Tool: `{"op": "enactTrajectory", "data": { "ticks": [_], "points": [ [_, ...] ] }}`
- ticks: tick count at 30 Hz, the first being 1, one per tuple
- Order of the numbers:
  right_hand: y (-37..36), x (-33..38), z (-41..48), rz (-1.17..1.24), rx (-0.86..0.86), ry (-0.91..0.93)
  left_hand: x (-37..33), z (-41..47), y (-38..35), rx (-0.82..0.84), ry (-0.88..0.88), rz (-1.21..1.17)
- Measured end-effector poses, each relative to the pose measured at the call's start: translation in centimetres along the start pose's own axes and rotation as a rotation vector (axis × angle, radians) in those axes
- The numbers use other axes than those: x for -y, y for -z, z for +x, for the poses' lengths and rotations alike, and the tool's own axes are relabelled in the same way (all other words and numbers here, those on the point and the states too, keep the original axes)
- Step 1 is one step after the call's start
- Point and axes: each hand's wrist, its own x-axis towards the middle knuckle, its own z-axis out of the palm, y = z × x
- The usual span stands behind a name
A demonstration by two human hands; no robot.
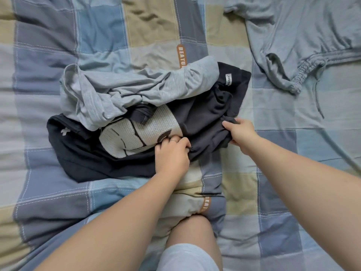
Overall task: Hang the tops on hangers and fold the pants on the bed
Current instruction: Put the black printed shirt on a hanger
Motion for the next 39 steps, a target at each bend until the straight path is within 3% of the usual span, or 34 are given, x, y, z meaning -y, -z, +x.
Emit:
{"op": "enactTrajectory", "data": {
  "ticks": [6, 12, 16, 19, 22, 27, 32, 36, 39],
  "points": [
    [5.6, -0.6, -9.1, 0.061, 0.029, 0.135, -2.4, -6.0, 3.9, 0.148, 0.064, -0.191],
    [13.2, -0.8, -20.8, 0.082, 0.050, 0.383, -8.2, -13.8, 8.1, 0.273, 0.081, -0.265],
    [19.8, -2.1, -27.9, 0.172, 0.064, 0.471, -15.5, -18.1, 10.7, 0.359, -0.045, -0.691],
    [25.3, -4.2, -32.3, 0.276, 0.079, 0.454, -21.3, -22.0, 11.6, 0.440, -0.250, -0.628],
    [30.7, -6.4, -36.8, 0.373, 0.113, 0.456, -27.4, -27.8, 11.1, 0.293, -0.344, -0.453],
    [37.8, -8.1, -43.7, 0.426, 0.157, 0.470, -34.3, -35.3, 12.1, -0.024, -0.374, -0.539],
    [41.3, -7.2, -49.1, 0.413, 0.081, 0.619, -36.6, -39.7, 17.5, -0.062, -0.357, -0.763],
    [42.0, -6.1, -52.4, 0.025, -0.129, 0.839, -36.6, -43.2, 20.7, -0.052, -0.330, -0.944],
    [41.9, -5.0, -54.5, 0.099, 0.080, 0.901, -35.8, -44.6, 23.5, -0.077, -0.320, -1.054]
  ]
}}
